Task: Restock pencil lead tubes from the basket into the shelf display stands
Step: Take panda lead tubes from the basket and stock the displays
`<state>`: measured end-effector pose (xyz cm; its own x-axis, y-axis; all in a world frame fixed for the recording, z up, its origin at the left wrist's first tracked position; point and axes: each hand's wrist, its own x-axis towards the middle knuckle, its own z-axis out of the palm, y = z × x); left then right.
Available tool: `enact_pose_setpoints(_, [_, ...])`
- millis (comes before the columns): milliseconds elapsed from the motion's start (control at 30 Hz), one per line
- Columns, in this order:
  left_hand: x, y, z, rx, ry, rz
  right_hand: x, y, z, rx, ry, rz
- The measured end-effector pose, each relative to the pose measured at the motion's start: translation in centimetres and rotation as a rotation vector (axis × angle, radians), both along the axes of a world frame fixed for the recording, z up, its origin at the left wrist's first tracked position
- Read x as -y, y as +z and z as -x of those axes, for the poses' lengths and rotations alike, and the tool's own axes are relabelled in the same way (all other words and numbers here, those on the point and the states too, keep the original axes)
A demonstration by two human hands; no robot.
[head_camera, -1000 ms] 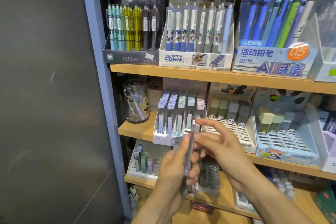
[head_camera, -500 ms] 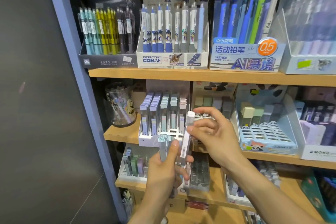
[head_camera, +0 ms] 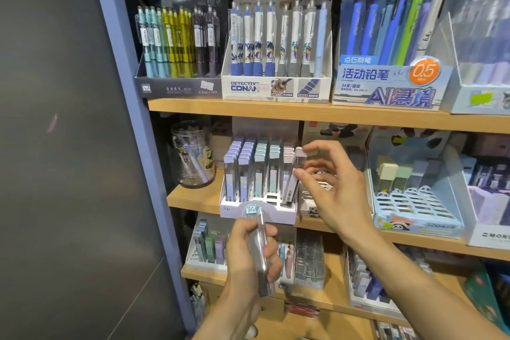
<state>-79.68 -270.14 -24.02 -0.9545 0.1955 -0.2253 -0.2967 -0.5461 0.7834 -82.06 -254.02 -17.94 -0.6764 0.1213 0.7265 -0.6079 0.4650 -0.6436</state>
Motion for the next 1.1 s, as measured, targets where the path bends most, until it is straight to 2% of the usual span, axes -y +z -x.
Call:
enact_pose_setpoints(100, [0.0, -0.1, 0.0, 0.000, 0.022, -0.041, -0.3, -0.1, 0.1, -0.012, -0.013, -0.005])
enact_pose_setpoints(300, [-0.3, 0.6, -0.4, -0.038, 0.023, 0.006, 0.0, 0.1, 0.5, -0.010, 0.014, -0.015])
enact_pose_setpoints(600, [-0.6, 0.5, -0.1, -0.093, 0.061, 0.032, -0.2, 0.3, 0.2, -0.036, 0.019, -0.105])
enact_pose_setpoints(700, [-0.7, 0.4, -0.1, -0.132, 0.071, 0.032, 0.3, -0.3, 0.1, -0.025, 0.035, -0.190])
enact_pose_setpoints(833, [-0.7, 0.0, 0.1, -0.168, 0.061, 0.091, 0.2, -1.2, 0.7, -0.075, -0.043, -0.257])
enact_pose_setpoints(1100, [-0.6, 0.2, -0.4, -0.265, 0.045, 0.209, -0.5, -1.7, 1.0, -0.004, -0.090, -0.303])
